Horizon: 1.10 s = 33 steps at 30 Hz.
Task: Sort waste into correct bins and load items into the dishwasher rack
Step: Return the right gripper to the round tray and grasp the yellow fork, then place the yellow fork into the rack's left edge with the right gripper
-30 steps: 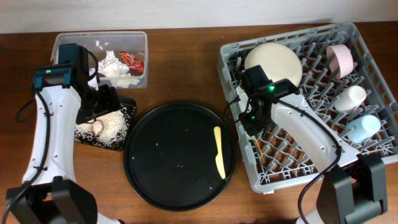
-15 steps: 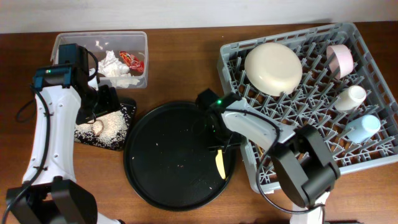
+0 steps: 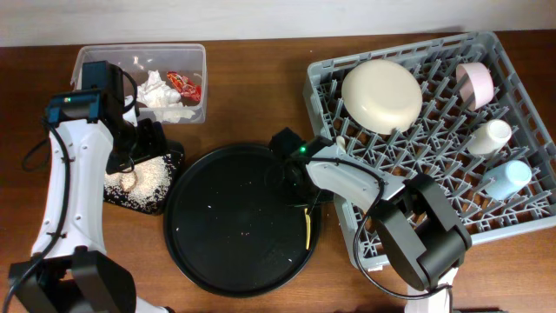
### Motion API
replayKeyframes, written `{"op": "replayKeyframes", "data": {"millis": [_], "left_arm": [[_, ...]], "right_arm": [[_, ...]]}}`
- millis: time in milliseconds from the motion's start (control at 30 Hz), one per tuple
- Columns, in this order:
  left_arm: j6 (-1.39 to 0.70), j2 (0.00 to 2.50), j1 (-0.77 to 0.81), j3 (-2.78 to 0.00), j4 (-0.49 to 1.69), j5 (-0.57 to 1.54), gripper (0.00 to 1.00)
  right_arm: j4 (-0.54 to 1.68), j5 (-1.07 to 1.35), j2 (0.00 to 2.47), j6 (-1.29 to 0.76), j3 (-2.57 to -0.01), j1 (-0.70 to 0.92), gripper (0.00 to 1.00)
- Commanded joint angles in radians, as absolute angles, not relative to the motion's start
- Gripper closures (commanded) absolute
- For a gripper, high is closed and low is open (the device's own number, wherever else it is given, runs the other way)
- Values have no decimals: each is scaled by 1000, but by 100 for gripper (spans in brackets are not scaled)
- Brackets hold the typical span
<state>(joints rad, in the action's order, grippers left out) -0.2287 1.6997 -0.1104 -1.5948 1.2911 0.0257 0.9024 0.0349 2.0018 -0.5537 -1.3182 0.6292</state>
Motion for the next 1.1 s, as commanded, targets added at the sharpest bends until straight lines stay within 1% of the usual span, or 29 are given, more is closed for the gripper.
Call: {"op": "replayKeyframes", "data": {"millis": [0,100,200,300,367,433,500,567,700,967,1000,1033,1067], "left_arm": [[-231,1682,-109,-1605,1292,28,23],[-231,1682,-109,-1605,1292,29,23],[-231,1682,-109,-1605,1292,29,23],[-231,1682,-109,-1605,1293,29,23],[-231,1682,-109,-1605,1293,29,23],[-231,1682,-109,-1605,1292,29,23],[-231,1682,-109,-1605,1292,29,23],[-231,1682,-109,-1605,1291,29,23],[-231,1682,-109,-1605,1292,29,23],[-231,1682,-109,-1605,1292,29,23],[-231,1682,-109,-1605,1291,29,23],[-231,1682,-109,-1605,1292,29,23],[-231,1682,-109,-1605,1292,29,23]], "right_arm": [[878,87,2067,-559,-1279,647,95],[902,87,2049,-555,-1302,647,96],[1039,84,1916,-441,-1432,647,96],[1149,-1,1784,-324,-1562,613,96],[1184,-42,1713,-226,-1601,505,96],[1200,-41,1710,-79,-1596,393,96],[1201,-34,1715,14,-1572,285,96],[1200,1,1728,107,-1524,261,96],[1106,62,1757,119,-1392,268,96],[1071,151,1757,119,-1391,268,96],[1060,151,1757,119,-1391,268,84],[1055,151,1757,119,-1391,268,58],[1047,151,1757,119,-1391,268,56]]}}
